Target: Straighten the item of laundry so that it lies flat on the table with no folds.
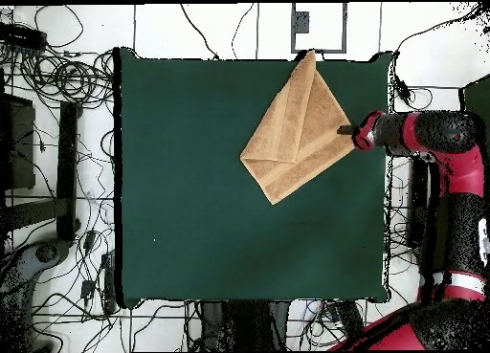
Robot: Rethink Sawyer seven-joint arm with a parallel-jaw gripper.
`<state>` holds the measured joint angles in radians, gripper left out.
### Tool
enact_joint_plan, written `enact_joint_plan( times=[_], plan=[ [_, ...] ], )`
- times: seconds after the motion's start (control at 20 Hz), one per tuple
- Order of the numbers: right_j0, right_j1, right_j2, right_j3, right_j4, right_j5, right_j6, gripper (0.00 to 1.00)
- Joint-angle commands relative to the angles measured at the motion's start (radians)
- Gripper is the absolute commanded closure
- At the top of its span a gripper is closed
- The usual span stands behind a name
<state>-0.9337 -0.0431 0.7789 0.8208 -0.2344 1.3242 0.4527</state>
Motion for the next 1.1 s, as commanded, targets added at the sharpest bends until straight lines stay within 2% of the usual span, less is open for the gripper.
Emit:
enact_joint_plan(
  times=[0.05,0.45,0.7,0.95,1.1],
  plan=[
    [0.034,0.051,0.123,0.17,0.043,-0.099,-0.205,1.0],
    [0.033,0.063,0.117,0.194,0.014,-0.119,-0.179,1.0],
    [0.059,0.076,0.076,0.155,-0.002,-0.068,-0.148,1.0],
    [0.125,0.094,-0.029,0.063,-0.067,0.041,-0.075,1.0],
    [0.134,0.102,-0.042,0.049,-0.074,0.045,-0.07,1.0]
  ],
)
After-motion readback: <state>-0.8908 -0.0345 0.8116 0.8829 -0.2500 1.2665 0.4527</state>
